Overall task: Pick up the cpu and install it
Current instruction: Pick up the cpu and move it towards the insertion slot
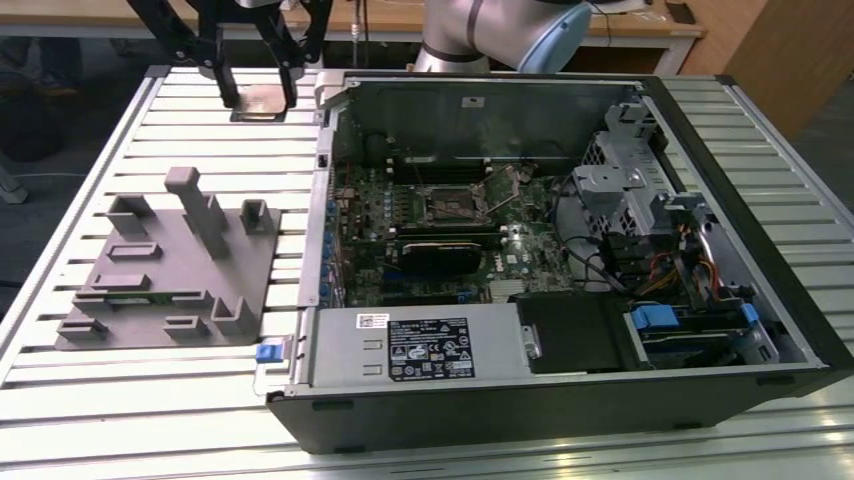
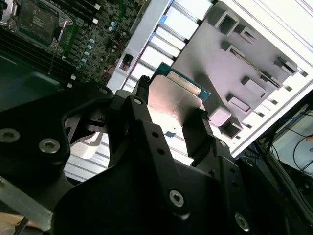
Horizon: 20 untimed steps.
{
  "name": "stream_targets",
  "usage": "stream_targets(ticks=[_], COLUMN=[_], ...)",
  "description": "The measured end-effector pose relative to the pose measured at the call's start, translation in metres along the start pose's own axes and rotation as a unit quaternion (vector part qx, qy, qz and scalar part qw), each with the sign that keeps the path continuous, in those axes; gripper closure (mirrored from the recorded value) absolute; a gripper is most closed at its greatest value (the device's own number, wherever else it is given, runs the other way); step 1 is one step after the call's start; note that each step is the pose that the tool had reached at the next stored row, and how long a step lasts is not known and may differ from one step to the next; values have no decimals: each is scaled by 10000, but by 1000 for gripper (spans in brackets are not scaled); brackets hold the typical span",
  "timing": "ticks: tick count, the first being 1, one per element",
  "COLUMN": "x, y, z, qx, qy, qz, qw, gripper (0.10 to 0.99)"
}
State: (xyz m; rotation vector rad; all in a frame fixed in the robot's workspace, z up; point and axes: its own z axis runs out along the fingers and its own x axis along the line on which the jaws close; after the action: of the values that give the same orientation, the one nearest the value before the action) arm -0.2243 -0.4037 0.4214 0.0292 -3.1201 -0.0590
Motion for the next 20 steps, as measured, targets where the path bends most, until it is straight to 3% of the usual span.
stream_targets(ticks=[11,20], x=[-130,-300], y=[-1,-3], z=[-3,-6], qx=[0,0], qy=[0,0], qz=[0,0], qw=[10000,10000], gripper=[557,557])
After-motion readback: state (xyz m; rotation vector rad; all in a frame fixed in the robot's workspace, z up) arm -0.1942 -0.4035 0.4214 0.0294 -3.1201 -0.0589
